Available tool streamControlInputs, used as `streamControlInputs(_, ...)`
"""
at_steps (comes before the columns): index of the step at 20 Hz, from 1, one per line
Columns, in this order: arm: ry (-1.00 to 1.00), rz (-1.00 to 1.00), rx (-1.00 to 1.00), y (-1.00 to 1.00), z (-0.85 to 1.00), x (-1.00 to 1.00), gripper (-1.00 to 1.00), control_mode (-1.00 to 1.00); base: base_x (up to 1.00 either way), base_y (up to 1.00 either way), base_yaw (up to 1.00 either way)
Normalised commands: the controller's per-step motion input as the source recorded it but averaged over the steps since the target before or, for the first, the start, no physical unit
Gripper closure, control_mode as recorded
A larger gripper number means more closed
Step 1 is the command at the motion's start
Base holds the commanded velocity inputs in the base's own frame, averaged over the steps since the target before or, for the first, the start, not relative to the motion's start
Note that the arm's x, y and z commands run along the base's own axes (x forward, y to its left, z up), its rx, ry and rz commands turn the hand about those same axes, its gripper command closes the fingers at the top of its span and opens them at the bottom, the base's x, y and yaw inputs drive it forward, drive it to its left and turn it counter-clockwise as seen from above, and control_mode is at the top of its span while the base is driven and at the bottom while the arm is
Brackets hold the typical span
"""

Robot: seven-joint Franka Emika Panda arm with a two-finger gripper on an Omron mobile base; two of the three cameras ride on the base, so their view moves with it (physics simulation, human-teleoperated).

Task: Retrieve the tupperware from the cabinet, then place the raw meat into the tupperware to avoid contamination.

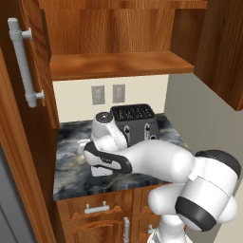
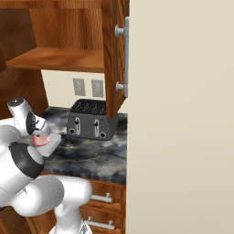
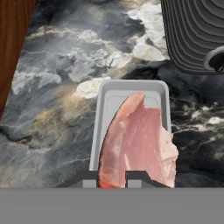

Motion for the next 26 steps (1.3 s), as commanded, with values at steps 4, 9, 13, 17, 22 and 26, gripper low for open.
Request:
streamControlInputs(4,0.00,0.01,0.00,-0.07,-0.09,0.00,1.00,-1.00,0.00,0.00,0.00)
streamControlInputs(9,-0.02,0.02,0.00,0.00,-0.22,0.06,1.00,-1.00,0.00,0.00,0.00)
streamControlInputs(13,-0.01,0.00,0.00,0.00,-0.26,0.13,1.00,-1.00,0.00,0.00,0.00)
streamControlInputs(17,0.00,0.00,0.00,0.00,-0.23,0.13,1.00,-1.00,0.00,0.00,0.00)
streamControlInputs(22,0.00,0.00,0.01,0.00,-0.10,0.10,1.00,-1.00,0.00,0.00,0.00)
streamControlInputs(26,0.00,0.00,0.00,0.00,-0.06,0.01,-1.00,-1.00,0.00,0.00,0.00)
